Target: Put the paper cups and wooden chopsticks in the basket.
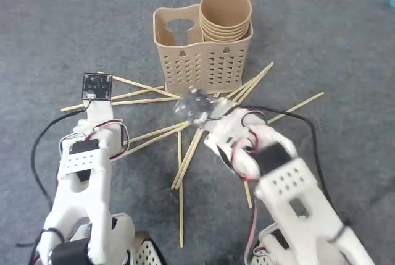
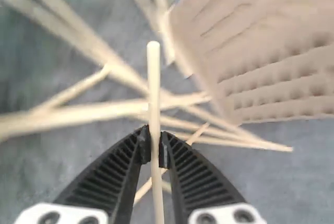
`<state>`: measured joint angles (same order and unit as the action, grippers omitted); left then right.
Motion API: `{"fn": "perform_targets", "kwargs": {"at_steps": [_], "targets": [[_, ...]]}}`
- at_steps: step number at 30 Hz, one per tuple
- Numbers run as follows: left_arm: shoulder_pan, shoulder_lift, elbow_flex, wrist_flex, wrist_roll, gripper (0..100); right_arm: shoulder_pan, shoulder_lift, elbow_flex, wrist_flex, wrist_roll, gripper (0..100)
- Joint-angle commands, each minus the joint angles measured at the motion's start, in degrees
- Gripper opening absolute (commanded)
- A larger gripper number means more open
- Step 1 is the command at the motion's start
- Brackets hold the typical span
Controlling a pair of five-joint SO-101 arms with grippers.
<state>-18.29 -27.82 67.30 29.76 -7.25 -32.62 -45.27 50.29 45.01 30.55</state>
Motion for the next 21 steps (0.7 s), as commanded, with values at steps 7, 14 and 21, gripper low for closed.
{"fn": "perform_targets", "kwargs": {"at_steps": [7, 14, 21], "targets": [[-4.3, -0.3, -2.8, -6.7, 6.8, 2, -0.3, -15.2, -6.4, -17.4, -22.6, 0.7], [-10.0, 0.1, -2.8, -13.4, 12.7, 2, -0.3, -6.5, -15.5, -35.3, -30.9, 0.9], [-11.6, 0.2, -2.7, -15.6, 18.3, 11, -0.2, 13.2, -31.4, -45.7, -33.4, 0.9]]}}
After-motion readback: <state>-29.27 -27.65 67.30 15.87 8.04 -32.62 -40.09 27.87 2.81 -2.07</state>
